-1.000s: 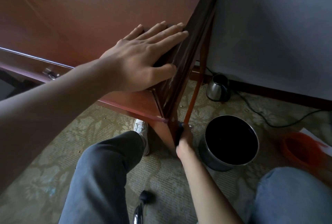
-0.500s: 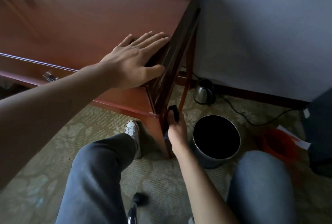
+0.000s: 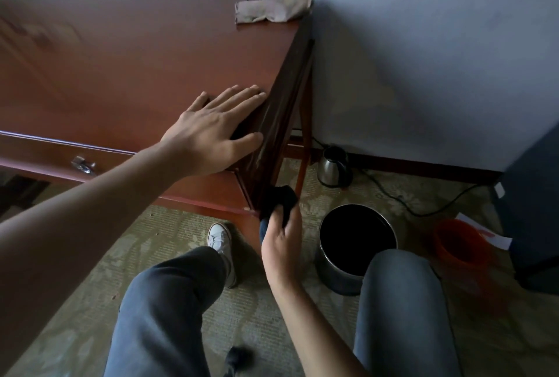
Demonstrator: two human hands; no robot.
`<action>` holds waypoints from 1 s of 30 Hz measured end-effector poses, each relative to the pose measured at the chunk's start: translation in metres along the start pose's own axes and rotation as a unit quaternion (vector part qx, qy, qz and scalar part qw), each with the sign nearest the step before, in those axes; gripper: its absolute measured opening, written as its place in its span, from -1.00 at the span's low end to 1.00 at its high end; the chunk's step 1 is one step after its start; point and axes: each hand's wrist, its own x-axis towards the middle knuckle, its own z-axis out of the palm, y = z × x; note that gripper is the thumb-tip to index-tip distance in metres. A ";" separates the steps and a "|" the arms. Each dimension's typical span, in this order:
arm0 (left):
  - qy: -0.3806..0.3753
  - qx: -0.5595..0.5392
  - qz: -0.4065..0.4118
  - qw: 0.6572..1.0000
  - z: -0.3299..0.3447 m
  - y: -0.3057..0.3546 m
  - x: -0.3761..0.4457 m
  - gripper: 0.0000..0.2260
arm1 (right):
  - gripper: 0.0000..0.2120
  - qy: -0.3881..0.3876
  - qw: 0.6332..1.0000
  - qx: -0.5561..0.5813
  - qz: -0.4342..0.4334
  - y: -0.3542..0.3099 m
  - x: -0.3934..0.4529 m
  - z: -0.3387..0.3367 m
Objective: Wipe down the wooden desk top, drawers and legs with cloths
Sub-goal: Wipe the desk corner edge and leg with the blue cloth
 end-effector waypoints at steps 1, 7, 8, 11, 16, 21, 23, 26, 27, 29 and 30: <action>0.000 -0.001 0.001 1.000 0.001 -0.001 0.000 -0.27 | -0.67 -0.006 1.000 -0.012 -0.001 0.000 -0.003 -0.001; -0.011 -0.016 -0.002 1.000 0.003 -0.004 0.003 -0.30 | -0.65 -0.012 1.000 0.005 -0.016 -0.018 0.069 0.011; -0.015 -0.025 -0.005 1.000 0.002 -0.004 0.004 -0.31 | -0.64 -0.010 1.000 -0.005 -0.017 -0.020 0.103 0.017; -0.021 -0.045 -0.011 0.999 0.001 -0.005 0.007 -0.34 | -0.56 0.008 0.999 -0.038 0.009 -0.030 0.204 0.034; -0.018 -0.043 -0.006 0.999 0.002 -0.007 0.007 -0.36 | -0.65 -0.013 1.000 -0.012 0.002 -0.035 0.201 0.027; -0.004 -0.049 -0.001 0.999 0.003 -0.005 0.006 -0.34 | -0.66 -0.084 0.996 -0.001 -0.028 -0.010 0.044 -0.016; 0.017 -0.057 -0.001 0.998 0.003 -0.005 0.003 -0.35 | -0.66 -0.116 0.993 0.007 -0.033 -0.009 0.018 -0.022; 0.077 -0.075 -0.005 0.994 0.002 -0.001 -0.002 -0.43 | -0.66 -0.140 0.987 -0.019 -0.081 -0.017 0.029 -0.013; 0.094 -0.072 -0.002 0.993 0.002 0.001 -0.003 -0.45 | -0.68 -0.132 0.986 -0.035 -0.099 -0.018 0.040 -0.008; 0.100 -0.058 -0.004 0.993 0.000 0.003 -0.005 -0.46 | -0.76 -0.098 0.988 -0.058 -0.101 -0.025 0.067 -0.001; 0.090 -0.053 -0.011 0.994 -0.001 0.004 -0.005 -0.45 | -0.77 -0.079 0.991 -0.064 -0.092 -0.031 0.082 0.001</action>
